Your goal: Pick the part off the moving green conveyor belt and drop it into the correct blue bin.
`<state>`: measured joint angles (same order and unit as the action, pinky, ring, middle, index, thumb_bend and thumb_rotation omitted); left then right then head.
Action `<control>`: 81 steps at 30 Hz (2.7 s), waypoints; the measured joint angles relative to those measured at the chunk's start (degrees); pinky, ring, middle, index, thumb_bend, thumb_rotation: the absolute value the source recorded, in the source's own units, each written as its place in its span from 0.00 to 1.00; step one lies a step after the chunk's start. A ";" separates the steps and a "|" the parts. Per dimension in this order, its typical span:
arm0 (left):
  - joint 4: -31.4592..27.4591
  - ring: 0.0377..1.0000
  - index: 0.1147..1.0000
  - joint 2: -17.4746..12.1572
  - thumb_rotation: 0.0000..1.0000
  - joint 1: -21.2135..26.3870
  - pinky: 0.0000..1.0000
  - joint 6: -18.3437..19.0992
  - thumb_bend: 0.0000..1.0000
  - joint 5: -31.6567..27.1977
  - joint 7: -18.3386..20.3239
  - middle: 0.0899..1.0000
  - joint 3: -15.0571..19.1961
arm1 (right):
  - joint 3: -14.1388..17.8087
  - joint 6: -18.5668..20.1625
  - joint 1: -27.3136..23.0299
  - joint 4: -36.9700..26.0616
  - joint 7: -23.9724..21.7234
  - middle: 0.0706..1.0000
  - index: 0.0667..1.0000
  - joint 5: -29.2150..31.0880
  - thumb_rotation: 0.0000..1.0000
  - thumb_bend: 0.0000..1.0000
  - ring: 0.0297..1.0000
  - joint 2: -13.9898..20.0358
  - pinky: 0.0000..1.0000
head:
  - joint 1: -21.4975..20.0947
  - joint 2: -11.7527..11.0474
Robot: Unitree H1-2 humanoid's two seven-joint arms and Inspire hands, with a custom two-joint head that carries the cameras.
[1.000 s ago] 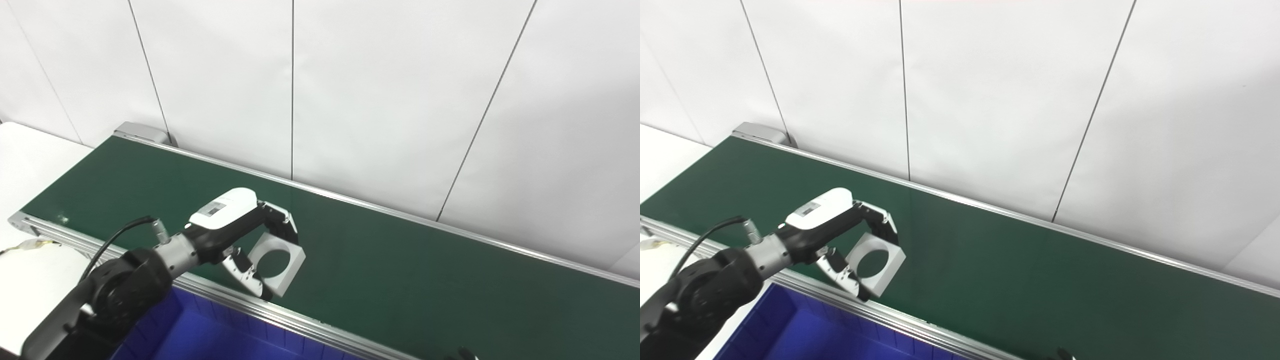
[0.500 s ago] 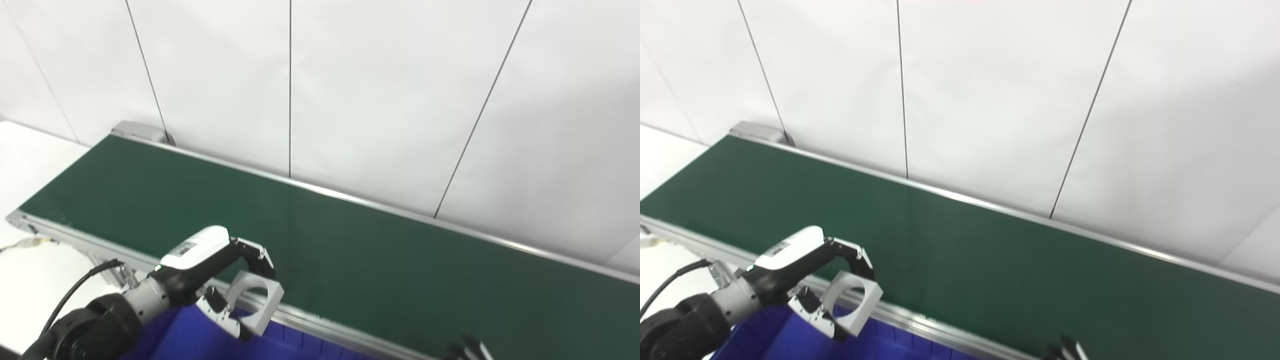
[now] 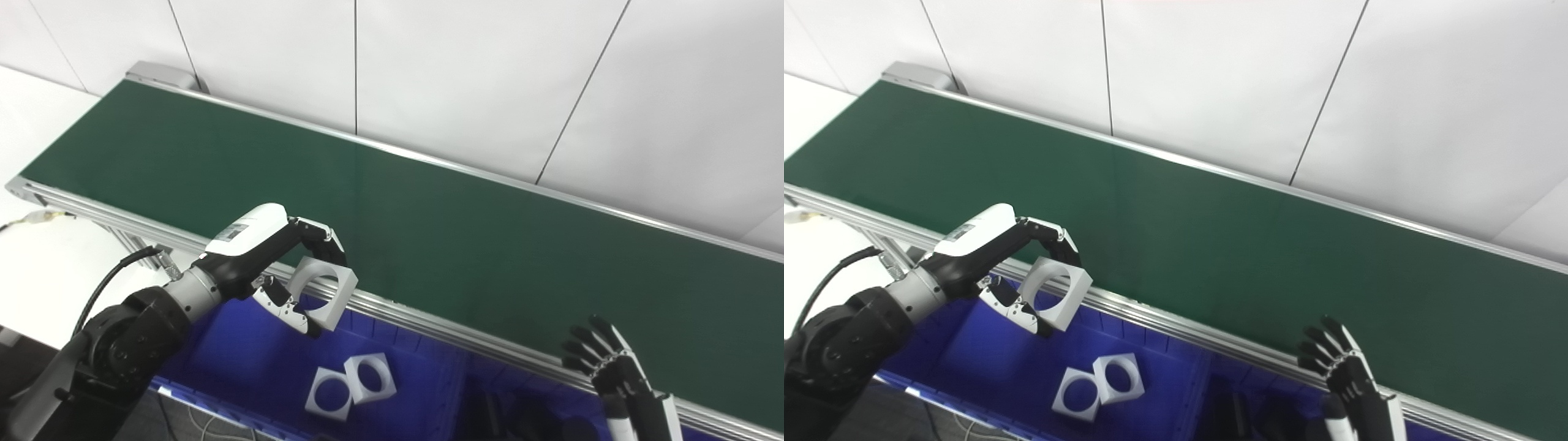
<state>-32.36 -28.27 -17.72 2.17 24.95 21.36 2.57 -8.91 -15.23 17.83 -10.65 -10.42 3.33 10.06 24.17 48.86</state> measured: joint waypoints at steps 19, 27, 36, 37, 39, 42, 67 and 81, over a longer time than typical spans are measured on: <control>8.15 0.41 0.44 4.52 0.00 -5.15 0.41 0.79 0.52 -0.55 -1.23 0.41 -3.84 | 1.23 2.81 -0.22 -3.19 -0.34 0.78 0.86 1.41 0.82 0.69 0.74 0.37 0.66 | 0.18 2.55; 14.60 0.37 0.46 4.69 0.00 -6.46 0.35 -2.03 0.52 0.37 -3.56 0.39 -5.27 | 1.20 3.65 -0.42 -3.52 -0.34 0.78 0.85 1.31 0.82 0.68 0.74 0.33 0.66 | -0.35 2.82; 21.10 0.36 0.46 5.68 0.00 -6.48 0.33 -3.44 0.52 3.46 -8.27 0.39 -7.44 | 1.10 3.67 -0.29 -3.85 -0.33 0.78 0.85 1.29 0.81 0.69 0.74 0.13 0.65 | -1.31 2.99; 21.67 0.35 0.46 5.82 0.00 -6.44 0.33 -3.44 0.52 4.07 -8.71 0.38 -7.58 | 1.09 3.67 -0.29 -3.88 -0.32 0.78 0.85 1.29 0.81 0.69 0.73 0.12 0.65 | -1.31 2.91; 22.19 0.34 0.46 5.97 0.00 -6.39 0.31 -3.44 0.52 5.11 -9.26 0.38 -8.04 | 1.08 3.67 -0.26 -3.89 -0.32 0.78 0.85 1.28 0.82 0.69 0.73 0.10 0.65 | -1.40 2.90; 23.42 0.35 0.46 6.27 0.00 -5.86 0.31 -3.43 0.52 6.23 -10.22 0.38 -8.58 | 1.06 3.67 -0.23 -3.89 -0.32 0.78 0.85 1.28 0.82 0.69 0.73 0.09 0.65 | -1.58 2.90; 24.76 0.81 0.81 6.39 0.22 -3.25 0.79 -2.62 0.70 10.13 -12.55 0.81 -10.33 | 0.87 3.67 0.38 -4.19 -0.31 0.78 0.86 0.42 0.82 0.70 0.73 -0.72 0.65 | -2.46 2.38; 22.83 0.93 1.00 6.04 0.33 -3.83 0.86 -0.10 0.77 9.38 -10.06 1.00 -10.16 | 0.93 3.67 0.46 -4.20 -0.31 0.78 0.86 0.41 0.82 0.69 0.73 -0.70 0.65 | -2.90 2.29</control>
<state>-9.54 -22.23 -21.55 2.07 34.33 11.30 -7.59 -7.98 -11.56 18.29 -14.85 -10.74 3.74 9.37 21.27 51.15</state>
